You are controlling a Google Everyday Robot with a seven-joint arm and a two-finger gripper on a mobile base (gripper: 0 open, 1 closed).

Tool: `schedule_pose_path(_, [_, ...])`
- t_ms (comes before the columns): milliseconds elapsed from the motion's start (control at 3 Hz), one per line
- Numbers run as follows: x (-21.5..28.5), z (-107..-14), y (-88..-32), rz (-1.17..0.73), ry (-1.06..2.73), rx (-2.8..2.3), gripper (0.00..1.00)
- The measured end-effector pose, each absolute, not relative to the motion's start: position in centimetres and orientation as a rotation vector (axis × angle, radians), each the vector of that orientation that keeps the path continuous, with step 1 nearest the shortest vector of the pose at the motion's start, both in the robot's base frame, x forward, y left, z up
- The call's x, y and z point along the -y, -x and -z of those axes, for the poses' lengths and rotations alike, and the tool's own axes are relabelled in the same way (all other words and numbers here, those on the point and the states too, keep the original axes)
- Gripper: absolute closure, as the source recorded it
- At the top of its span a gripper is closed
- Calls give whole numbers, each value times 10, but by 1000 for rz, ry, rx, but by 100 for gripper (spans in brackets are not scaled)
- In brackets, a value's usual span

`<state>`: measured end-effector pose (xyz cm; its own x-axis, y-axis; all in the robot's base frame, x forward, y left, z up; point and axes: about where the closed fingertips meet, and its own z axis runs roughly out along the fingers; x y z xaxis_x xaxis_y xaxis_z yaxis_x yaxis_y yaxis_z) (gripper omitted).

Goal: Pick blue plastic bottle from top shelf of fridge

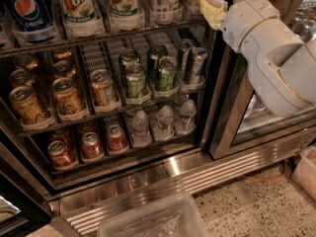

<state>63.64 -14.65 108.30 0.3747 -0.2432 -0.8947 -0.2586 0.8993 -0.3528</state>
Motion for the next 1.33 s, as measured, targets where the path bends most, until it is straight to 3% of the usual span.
schedule_pose_path(1333, [132,-1084,-680,-117,414,-1222,32])
